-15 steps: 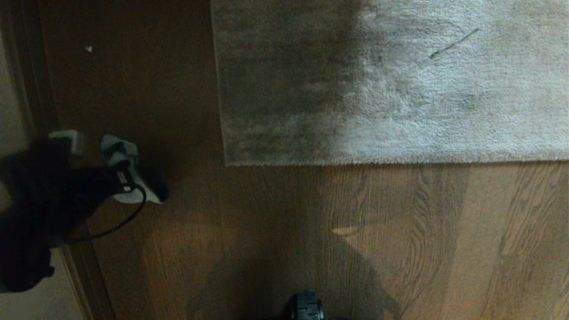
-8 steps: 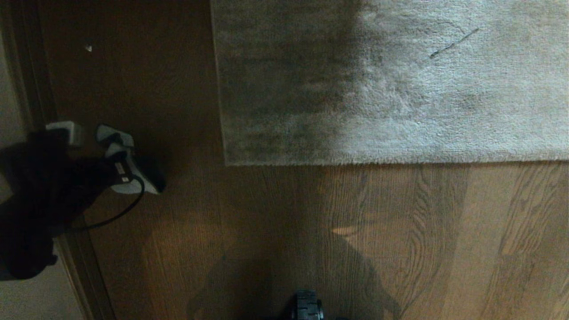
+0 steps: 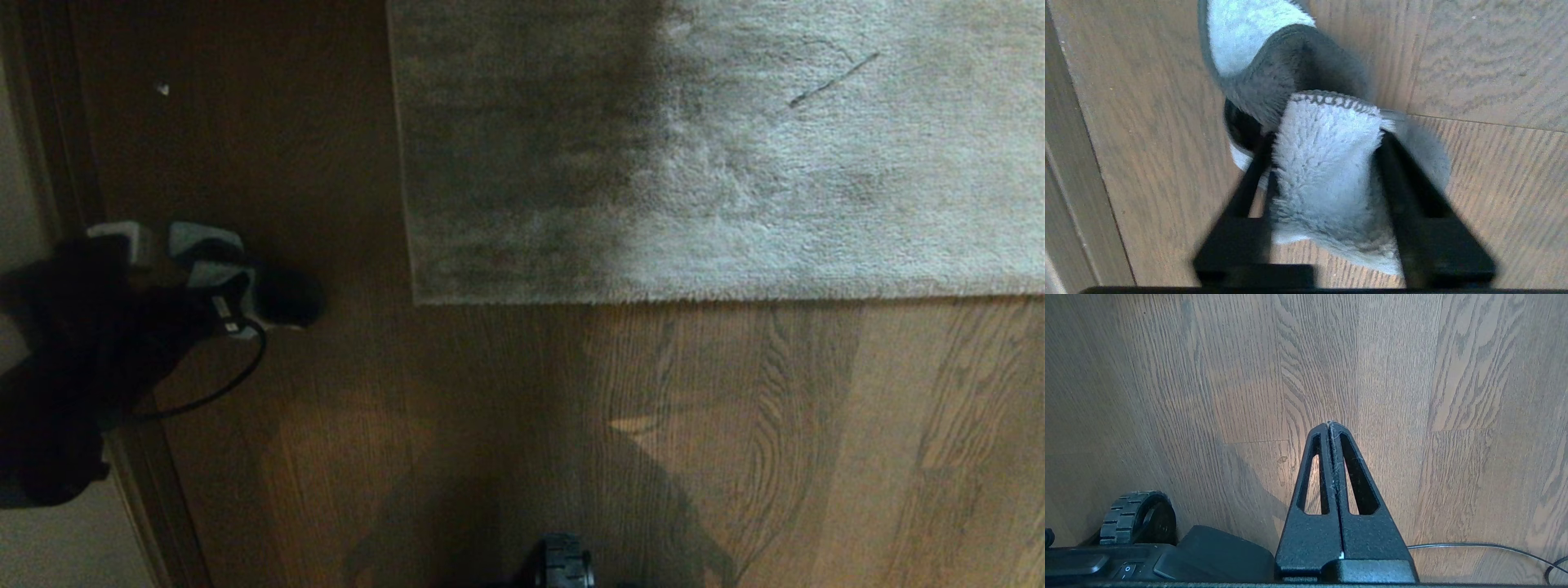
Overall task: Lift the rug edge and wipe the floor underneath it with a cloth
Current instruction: Put down the rag
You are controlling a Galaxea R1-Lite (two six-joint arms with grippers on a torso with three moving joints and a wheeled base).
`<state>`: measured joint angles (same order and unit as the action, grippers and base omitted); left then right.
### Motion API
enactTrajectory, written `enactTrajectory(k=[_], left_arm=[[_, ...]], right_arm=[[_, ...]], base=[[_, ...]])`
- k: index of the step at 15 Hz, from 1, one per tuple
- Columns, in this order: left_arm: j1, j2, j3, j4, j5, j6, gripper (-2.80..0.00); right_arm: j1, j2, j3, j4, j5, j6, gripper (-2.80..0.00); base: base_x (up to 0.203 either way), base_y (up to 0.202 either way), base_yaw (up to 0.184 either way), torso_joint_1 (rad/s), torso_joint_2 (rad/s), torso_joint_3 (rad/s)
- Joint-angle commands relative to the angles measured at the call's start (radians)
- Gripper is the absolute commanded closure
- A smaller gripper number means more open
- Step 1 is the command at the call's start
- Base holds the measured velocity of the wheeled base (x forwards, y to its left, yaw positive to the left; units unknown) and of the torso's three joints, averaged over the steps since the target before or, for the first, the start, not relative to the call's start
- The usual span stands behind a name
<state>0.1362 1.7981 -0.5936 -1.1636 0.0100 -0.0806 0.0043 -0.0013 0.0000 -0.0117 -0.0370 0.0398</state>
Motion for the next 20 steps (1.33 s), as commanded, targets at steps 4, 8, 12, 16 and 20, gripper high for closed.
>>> enactTrajectory(k=[4, 8, 12, 16, 20], left_arm=[[0.002, -0.007, 0.002, -0.007, 0.001, -0.001, -2.80], [0.002, -0.044, 0.024, -0.005, 0.001, -0.004, -2.80], [0.000, -0.089, 0.035, -0.005, -0.001, -0.008, -2.80], [0.000, -0.136, 0.036, 0.000, 0.002, -0.010, -2.80], [0.000, -0.187, 0.089, 0.002, 0.004, -0.010, -2.80]], right_arm=[[0.000, 0.001, 0.000, -0.001, 0.000, 0.000, 0.00], [0.000, 0.001, 0.000, -0.001, 0.000, 0.000, 0.00], [0.000, 0.001, 0.000, -0.001, 0.000, 0.000, 0.00], [0.000, 0.001, 0.000, -0.001, 0.000, 0.000, 0.00], [0.000, 0.001, 0.000, -0.001, 0.000, 0.000, 0.00]], base=[[0.000, 0.000, 0.000, 0.000, 0.00, 0.000], [0.000, 0.000, 0.000, 0.000, 0.00, 0.000], [0.000, 0.000, 0.000, 0.000, 0.00, 0.000], [0.000, 0.000, 0.000, 0.000, 0.00, 0.000], [0.000, 0.000, 0.000, 0.000, 0.00, 0.000]])
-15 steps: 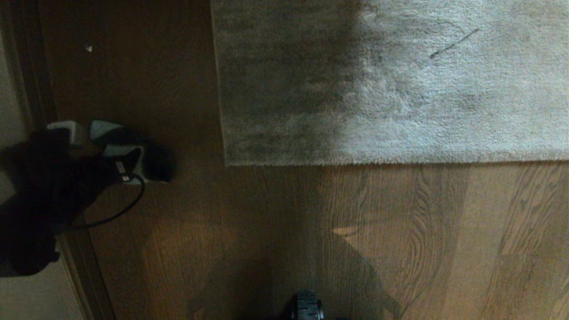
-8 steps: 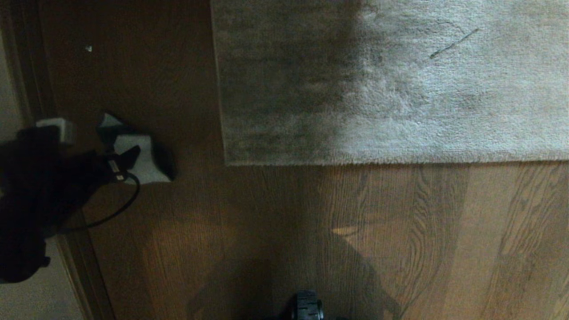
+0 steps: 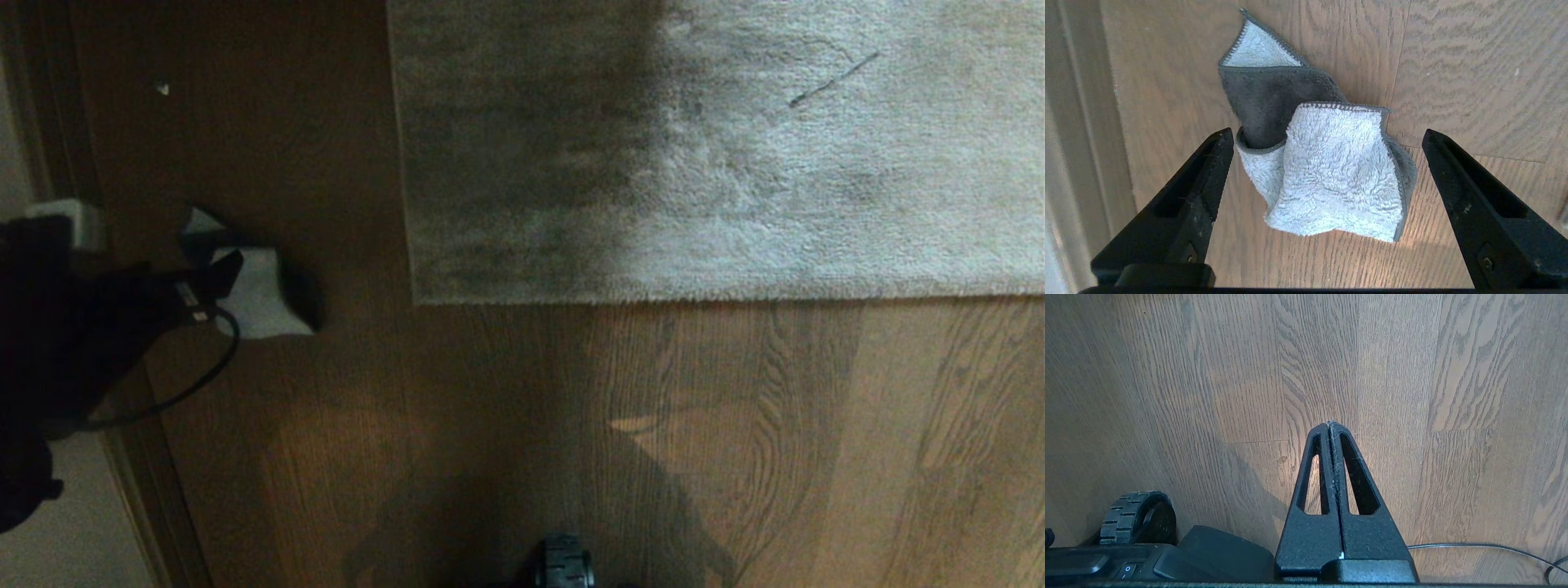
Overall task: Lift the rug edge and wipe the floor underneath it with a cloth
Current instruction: Put down the rag
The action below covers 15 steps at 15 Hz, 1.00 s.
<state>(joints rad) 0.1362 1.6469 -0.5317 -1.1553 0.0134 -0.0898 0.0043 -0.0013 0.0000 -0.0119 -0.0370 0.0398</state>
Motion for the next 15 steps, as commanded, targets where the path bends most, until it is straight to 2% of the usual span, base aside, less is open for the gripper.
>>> enactTrajectory(k=[1, 10, 11, 15], left_arm=[[0.000, -0.054, 0.059, -0.006, 0.001, -0.001, -2.80], [-0.001, -0.215, 0.279, -0.006, 0.000, -0.001, -2.80], [-0.003, -0.226, 0.290, -0.006, -0.002, 0.000, 0.00], [-0.016, -0.304, 0.388, -0.006, -0.005, 0.001, 0.00]], right_arm=[[0.000, 0.001, 0.000, 0.000, 0.000, 0.000, 0.00], [0.000, 0.001, 0.000, 0.000, 0.000, 0.000, 0.00], [0.000, 0.001, 0.000, 0.000, 0.000, 0.000, 0.00], [0.000, 0.001, 0.000, 0.000, 0.000, 0.000, 0.00]], base=[[0.000, 0.000, 0.000, 0.000, 0.00, 0.000], [0.000, 0.000, 0.000, 0.000, 0.00, 0.000], [0.000, 0.000, 0.000, 0.000, 0.00, 0.000], [0.000, 0.000, 0.000, 0.000, 0.00, 0.000]])
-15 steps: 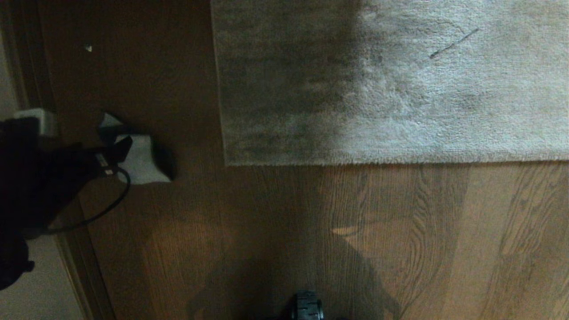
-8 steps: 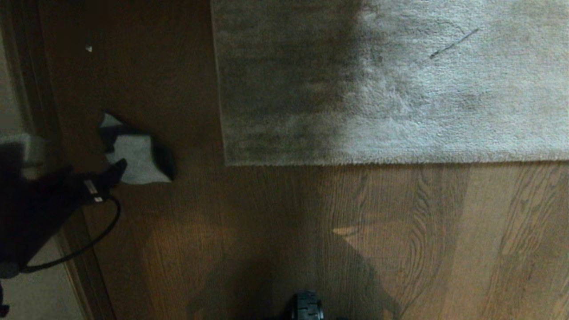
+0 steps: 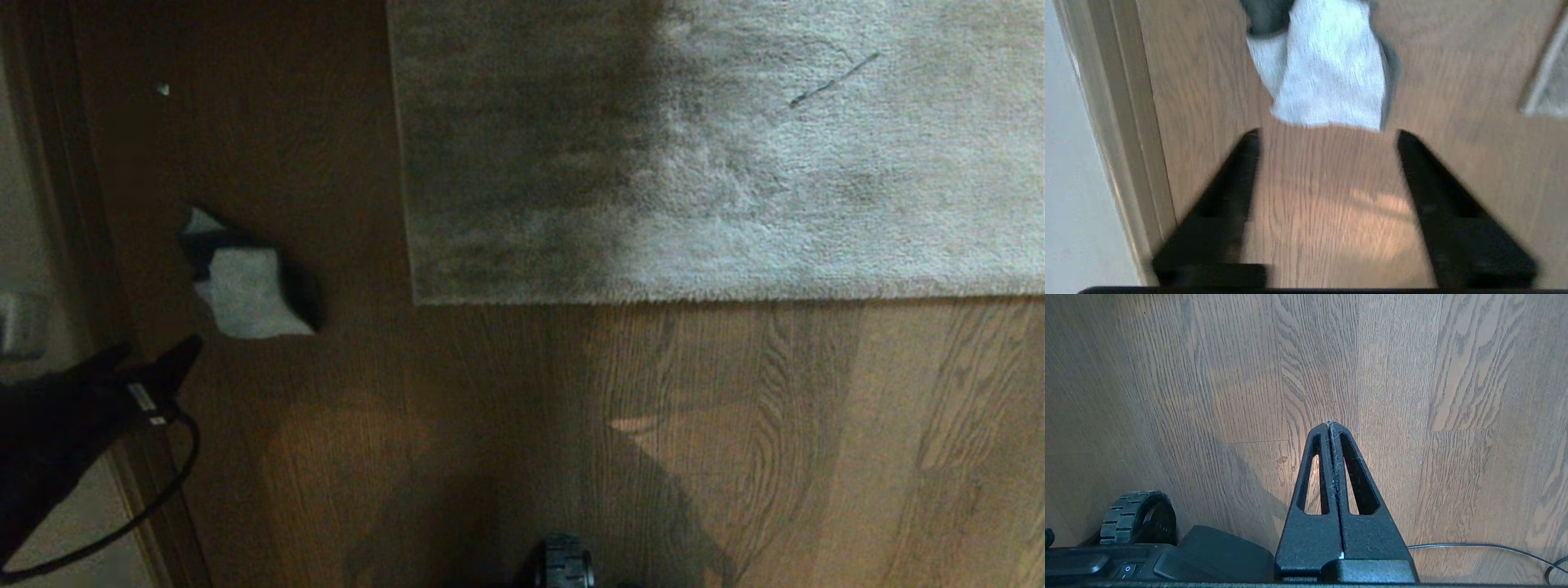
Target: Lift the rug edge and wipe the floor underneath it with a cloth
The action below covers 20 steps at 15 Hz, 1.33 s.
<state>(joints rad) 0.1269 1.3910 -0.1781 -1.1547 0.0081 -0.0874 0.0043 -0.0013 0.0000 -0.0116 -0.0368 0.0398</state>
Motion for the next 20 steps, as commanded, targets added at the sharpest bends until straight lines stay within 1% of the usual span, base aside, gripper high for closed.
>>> enactTrajectory(k=[1, 6, 8, 10, 14, 16, 18, 20], left_arm=[[-0.012, -0.068, 0.054, -0.006, 0.000, 0.000, 0.00], [-0.150, -0.086, 0.075, -0.006, 0.002, 0.004, 0.00], [-0.173, -0.133, 0.077, 0.021, 0.001, 0.005, 0.00], [-0.175, -0.217, 0.078, 0.109, 0.001, 0.016, 0.00], [-0.182, -0.438, 0.077, 0.379, 0.000, 0.048, 0.00], [-0.197, -0.542, 0.083, 0.508, 0.000, 0.058, 0.00], [-0.206, -0.640, 0.110, 0.592, 0.000, 0.062, 0.00], [-0.209, -0.764, 0.156, 0.652, 0.002, 0.064, 0.00]], right_arm=[[0.000, 0.001, 0.000, -0.001, 0.000, 0.000, 0.00], [0.000, 0.001, 0.000, -0.001, 0.000, 0.000, 0.00], [0.000, 0.001, 0.000, -0.001, 0.000, 0.000, 0.00], [0.000, 0.001, 0.000, -0.001, 0.000, 0.000, 0.00], [0.000, 0.001, 0.000, -0.001, 0.000, 0.000, 0.00], [0.000, 0.001, 0.000, -0.001, 0.000, 0.000, 0.00], [0.000, 0.001, 0.000, -0.001, 0.000, 0.000, 0.00], [0.000, 0.001, 0.000, -0.001, 0.000, 0.000, 0.00]], base=[[0.000, 0.000, 0.000, 0.000, 0.00, 0.000], [0.000, 0.000, 0.000, 0.000, 0.00, 0.000], [0.000, 0.000, 0.000, 0.000, 0.00, 0.000], [0.000, 0.000, 0.000, 0.000, 0.00, 0.000], [0.000, 0.000, 0.000, 0.000, 0.00, 0.000], [0.000, 0.000, 0.000, 0.000, 0.00, 0.000], [0.000, 0.000, 0.000, 0.000, 0.00, 0.000], [0.000, 0.000, 0.000, 0.000, 0.00, 0.000]])
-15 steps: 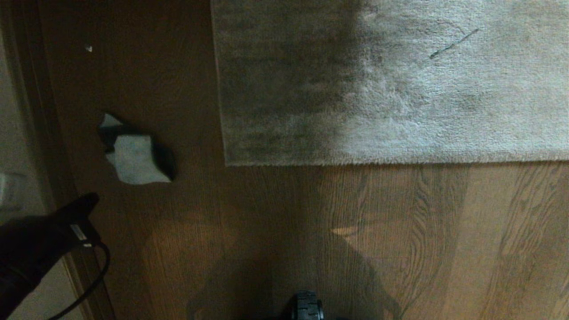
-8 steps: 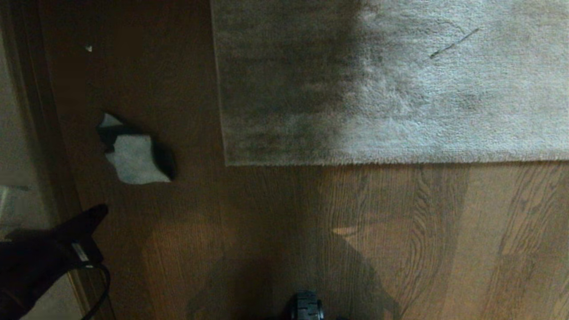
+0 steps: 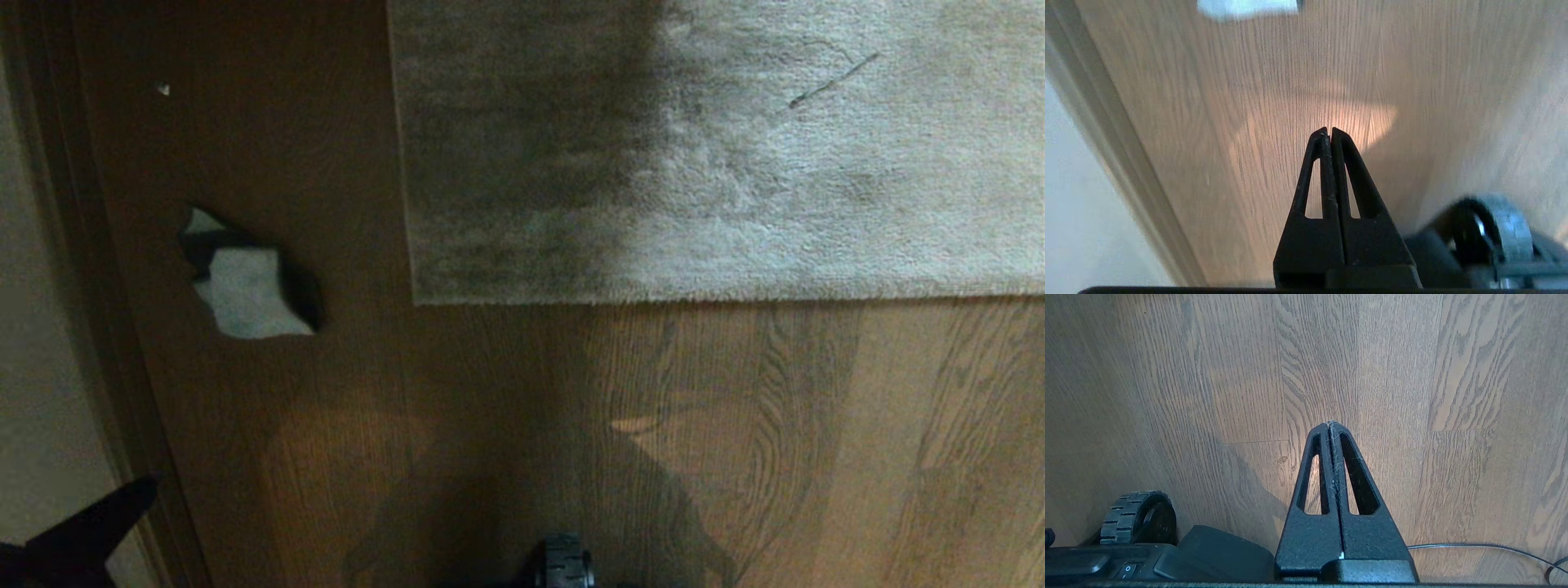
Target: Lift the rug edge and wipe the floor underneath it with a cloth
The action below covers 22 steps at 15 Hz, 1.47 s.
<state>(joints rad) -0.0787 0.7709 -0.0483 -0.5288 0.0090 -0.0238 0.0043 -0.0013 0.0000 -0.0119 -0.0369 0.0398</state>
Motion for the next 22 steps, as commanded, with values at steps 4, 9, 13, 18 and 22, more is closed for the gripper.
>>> enactTrajectory(k=[4, 9, 13, 18, 22], left_arm=[[-0.002, -0.386, 0.046, 0.259, -0.001, 0.002, 0.00], [0.061, -0.591, 0.048, 0.454, -0.040, 0.003, 0.00], [0.079, -0.718, 0.048, 0.518, -0.021, 0.001, 0.00], [0.079, -0.771, 0.048, 0.524, -0.021, 0.001, 0.00], [0.079, -0.771, 0.048, 0.524, -0.021, 0.004, 0.00]], right_arm=[[0.000, 0.001, 0.000, 0.000, 0.000, 0.000, 0.00], [0.000, 0.001, 0.000, 0.000, 0.000, 0.000, 0.00], [0.000, 0.001, 0.000, 0.000, 0.000, 0.000, 0.00], [0.000, 0.001, 0.000, 0.000, 0.000, 0.000, 0.00], [0.000, 0.001, 0.000, 0.000, 0.000, 0.000, 0.00]], base=[[0.000, 0.000, 0.000, 0.000, 0.00, 0.000], [0.000, 0.000, 0.000, 0.000, 0.00, 0.000], [0.000, 0.000, 0.000, 0.000, 0.00, 0.000], [0.000, 0.000, 0.000, 0.000, 0.00, 0.000], [0.000, 0.000, 0.000, 0.000, 0.00, 0.000]])
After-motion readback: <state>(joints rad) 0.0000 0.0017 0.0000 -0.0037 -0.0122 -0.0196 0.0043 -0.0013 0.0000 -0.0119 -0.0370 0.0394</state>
